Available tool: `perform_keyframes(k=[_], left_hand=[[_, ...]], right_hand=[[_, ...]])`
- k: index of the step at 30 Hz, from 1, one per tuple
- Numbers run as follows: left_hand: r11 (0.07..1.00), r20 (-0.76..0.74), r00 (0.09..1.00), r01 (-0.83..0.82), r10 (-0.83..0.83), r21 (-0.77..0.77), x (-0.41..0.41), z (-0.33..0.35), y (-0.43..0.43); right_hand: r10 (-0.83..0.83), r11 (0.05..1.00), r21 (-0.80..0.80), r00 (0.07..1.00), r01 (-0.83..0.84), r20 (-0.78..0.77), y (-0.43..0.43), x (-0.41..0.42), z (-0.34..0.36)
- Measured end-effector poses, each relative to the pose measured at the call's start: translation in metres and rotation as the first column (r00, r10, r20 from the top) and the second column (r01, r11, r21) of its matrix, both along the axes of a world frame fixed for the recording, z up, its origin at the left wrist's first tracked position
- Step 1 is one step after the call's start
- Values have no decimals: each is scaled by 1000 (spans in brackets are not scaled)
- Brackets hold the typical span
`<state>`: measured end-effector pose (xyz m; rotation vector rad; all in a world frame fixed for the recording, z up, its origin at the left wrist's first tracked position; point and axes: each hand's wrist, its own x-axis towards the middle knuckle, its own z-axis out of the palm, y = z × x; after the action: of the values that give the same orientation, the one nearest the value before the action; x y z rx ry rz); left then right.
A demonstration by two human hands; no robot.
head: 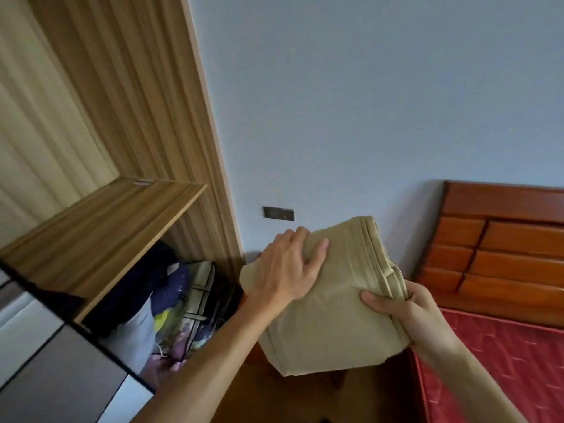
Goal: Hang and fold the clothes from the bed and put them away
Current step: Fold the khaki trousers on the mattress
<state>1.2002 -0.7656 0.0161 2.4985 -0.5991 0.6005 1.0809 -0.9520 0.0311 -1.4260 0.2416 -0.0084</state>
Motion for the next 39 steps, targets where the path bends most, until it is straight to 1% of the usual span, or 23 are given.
perform_keyframes(k=[1, 4, 6, 8, 9, 10, 13, 14, 16, 18, 20, 21, 22, 24, 26, 29, 30, 31, 32, 34, 36, 37, 39], left_hand=[[1000, 19, 999, -29, 29, -1, 17, 0, 8], [998, -36, 997, -64, 65, 11, 72, 3, 33], [993, -148, 988, -54, 39, -103, 110, 9, 46], [970, -265, 960, -143, 87, -199, 143, 19, 58], [954, -289, 947, -205, 138, -217, 157, 23, 65], [948, -265, 944, -251, 196, -195, 169, 24, 76], [931, -174, 918, -365, 357, -14, 196, 21, 121], [915, -179, 902, -403, 393, -17, 203, 15, 138], [874, -233, 870, -470, 435, -126, 209, 5, 167], [794, -356, 813, -556, 460, -245, 220, -1, 193], [692, -587, 698, -657, 410, -298, 228, 4, 220], [662, -695, 641, -679, 325, -318, 229, 9, 234], [656, -768, 607, -667, 204, -352, 228, 16, 249], [686, -833, 554, -612, 15, -394, 225, 27, 280], [661, -844, 524, -596, -110, -456, 220, 24, 311], [542, -838, 438, -640, -324, -544, 212, 11, 349], [489, -834, 409, -677, -371, -550, 211, 4, 359], [424, -820, 399, -713, -410, -559, 208, -1, 368], [352, -808, 403, -749, -430, -562, 207, -7, 377], [195, -794, 445, -809, -414, -555, 204, -20, 395], [35, -761, 511, -821, -399, -570, 203, -29, 412], [-16, -756, 541, -817, -369, -576, 203, -33, 420], [-106, -759, 582, -809, -294, -579, 203, -43, 435]], right_hand=[[34, 999, 21, 999, -34, -1, 4, 22, -2], [145, 988, 60, 989, -144, -9, 12, 87, -8], [240, 967, 85, 971, -240, 14, 17, 134, -7], [319, 943, 99, 948, -318, 6, 23, 179, -2], [342, 935, 100, 940, -341, 4, 27, 201, 1], [361, 928, 94, 933, -360, 3, 31, 222, 3], [442, 892, 92, 897, -442, 22, 48, 283, 10], [474, 876, 87, 880, -474, 25, 55, 300, 11], [541, 838, 71, 841, -541, 22, 77, 332, 12], [604, 795, 56, 797, -604, 16, 102, 362, 12], [674, 738, 34, 739, -673, -9, 131, 392, 14], [713, 701, 15, 701, -713, -24, 146, 407, 16], [754, 657, 0, 656, -754, -33, 161, 421, 18], [826, 562, -23, 562, -827, -49, 195, 449, 21], [884, 457, -77, 462, -886, -75, 231, 470, 25], [930, 343, -123, 355, -931, -91, 290, 496, 35], [934, 335, -116, 346, -935, -91, 310, 501, 39], [933, 343, -73, 348, -937, -87, 329, 506, 42], [925, 375, 4, 373, -927, -66, 346, 513, 42], [890, 455, 177, 451, -873, -65, 377, 520, 34], [875, 476, 377, 472, -794, -110, 406, 526, 15], [874, 478, 427, 462, -767, -149, 419, 524, 6], [900, 437, 440, 383, -785, -210, 446, 520, -11]])
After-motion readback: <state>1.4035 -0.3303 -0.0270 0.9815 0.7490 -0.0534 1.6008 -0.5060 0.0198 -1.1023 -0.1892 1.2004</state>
